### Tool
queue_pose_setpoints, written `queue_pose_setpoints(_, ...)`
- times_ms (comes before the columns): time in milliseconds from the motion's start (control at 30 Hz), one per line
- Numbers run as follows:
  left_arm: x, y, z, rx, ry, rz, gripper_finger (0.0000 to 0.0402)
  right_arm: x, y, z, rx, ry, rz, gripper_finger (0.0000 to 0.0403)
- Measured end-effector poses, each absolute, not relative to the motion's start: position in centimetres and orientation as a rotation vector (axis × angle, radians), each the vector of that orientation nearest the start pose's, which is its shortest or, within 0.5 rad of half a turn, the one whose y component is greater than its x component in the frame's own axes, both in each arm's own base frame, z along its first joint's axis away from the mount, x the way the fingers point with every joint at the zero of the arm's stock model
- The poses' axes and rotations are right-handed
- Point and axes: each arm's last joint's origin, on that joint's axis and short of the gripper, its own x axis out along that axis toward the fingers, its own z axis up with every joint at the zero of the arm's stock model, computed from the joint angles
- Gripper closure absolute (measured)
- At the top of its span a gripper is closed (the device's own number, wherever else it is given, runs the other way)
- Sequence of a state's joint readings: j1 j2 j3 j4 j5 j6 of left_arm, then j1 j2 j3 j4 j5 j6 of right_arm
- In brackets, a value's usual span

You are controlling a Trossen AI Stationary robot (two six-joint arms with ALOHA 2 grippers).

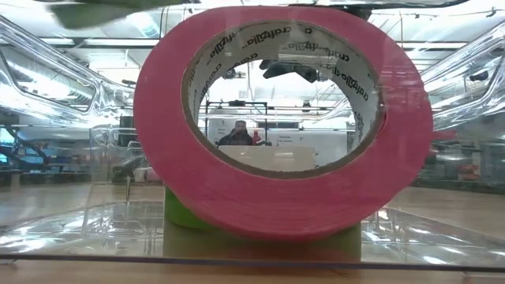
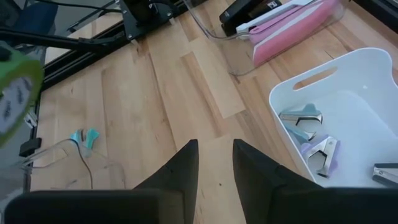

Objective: Pick and place Stapler, Stapler remover, tape
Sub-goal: Put the green tape into the bottom transparent bin

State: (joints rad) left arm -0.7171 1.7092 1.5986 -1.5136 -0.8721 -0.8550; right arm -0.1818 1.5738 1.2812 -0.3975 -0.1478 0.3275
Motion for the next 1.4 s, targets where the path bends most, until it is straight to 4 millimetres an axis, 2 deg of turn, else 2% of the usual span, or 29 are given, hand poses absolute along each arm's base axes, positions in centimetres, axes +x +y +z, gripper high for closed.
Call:
queue_pose_setpoints(133,26.9,-16.2,31.2,0.389,0.895,0.575,0.0321,34.2,-5.8,29.3,0.428,0.673,-0.143,0.0303)
queue_pose_setpoints(333,31.0,-14.6,30.8,0.348,0.823,0.549,0.0321,34.1,-5.8,29.2,0.425,0.683,-0.142,0.0303)
queue_pose_setpoints(500,33.9,-14.5,28.3,0.382,0.877,0.485,0.0321,34.0,-5.8,29.0,0.429,0.712,-0.146,0.0303)
queue_pose_setpoints(667,35.5,-15.0,24.8,0.448,0.959,0.474,0.0321,33.8,-5.8,28.8,0.431,0.735,-0.151,0.0303)
queue_pose_setpoints(833,36.3,-15.8,23.5,0.462,0.951,0.452,0.0321,33.6,-5.8,28.7,0.418,0.760,-0.151,0.0303)
queue_pose_setpoints(1100,36.0,-17.4,23.5,0.414,0.940,0.366,0.0321,33.6,-5.7,28.6,0.419,0.769,-0.152,0.0303)
queue_pose_setpoints(1300,35.8,-18.5,23.2,0.329,0.992,0.224,0.0321,33.6,-5.8,28.6,0.418,0.769,-0.153,0.0303)
queue_pose_setpoints(1333,35.8,-18.5,23.2,0.317,0.993,0.210,0.0319,33.6,-5.8,28.6,0.418,0.770,-0.153,0.0303)
queue_pose_setpoints(1400,35.7,-18.7,23.3,0.321,0.988,0.213,0.0284,33.6,-5.8,28.6,0.418,0.769,-0.153,0.0303)
